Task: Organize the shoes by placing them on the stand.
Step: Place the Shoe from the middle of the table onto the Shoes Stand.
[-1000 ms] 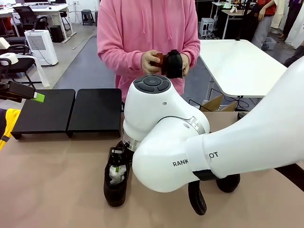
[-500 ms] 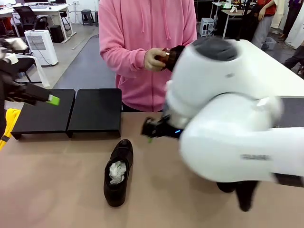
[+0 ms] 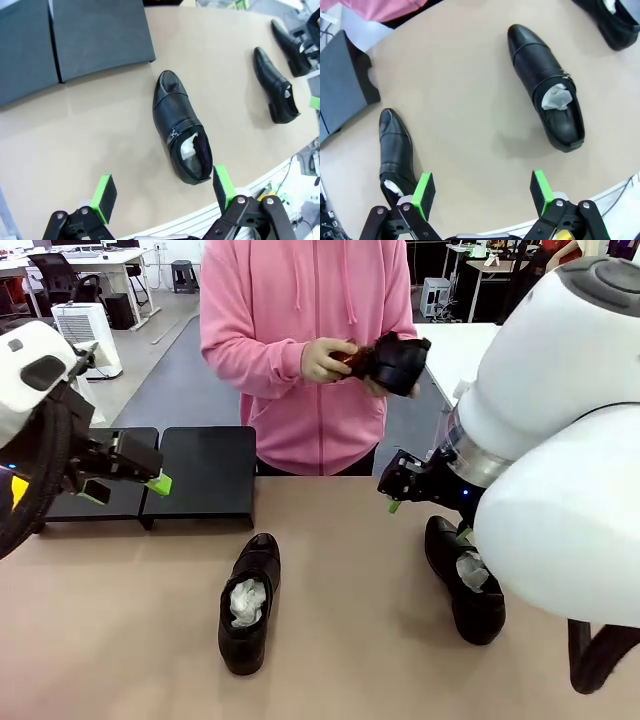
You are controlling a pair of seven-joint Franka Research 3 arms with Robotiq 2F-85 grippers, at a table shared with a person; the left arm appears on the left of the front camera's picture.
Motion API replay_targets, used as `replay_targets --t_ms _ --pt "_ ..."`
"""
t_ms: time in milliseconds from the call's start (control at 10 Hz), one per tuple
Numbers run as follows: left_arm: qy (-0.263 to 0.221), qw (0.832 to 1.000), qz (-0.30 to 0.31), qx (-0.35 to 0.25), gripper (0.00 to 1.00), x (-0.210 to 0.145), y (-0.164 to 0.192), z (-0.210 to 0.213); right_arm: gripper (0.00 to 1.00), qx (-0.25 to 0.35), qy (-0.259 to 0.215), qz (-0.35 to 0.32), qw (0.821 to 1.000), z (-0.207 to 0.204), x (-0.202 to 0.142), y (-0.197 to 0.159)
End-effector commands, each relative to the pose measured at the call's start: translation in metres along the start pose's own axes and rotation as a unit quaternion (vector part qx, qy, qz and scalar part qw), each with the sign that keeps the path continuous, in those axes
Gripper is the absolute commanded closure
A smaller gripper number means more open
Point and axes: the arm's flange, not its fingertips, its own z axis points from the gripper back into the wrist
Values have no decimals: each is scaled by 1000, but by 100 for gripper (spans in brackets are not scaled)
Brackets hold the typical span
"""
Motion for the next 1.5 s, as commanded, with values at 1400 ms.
replay_targets --t_ms 1400 --pt "157 986 -29 44 0 -59 -154 -170 0 -49 -21 -103 993 21 51 -66"
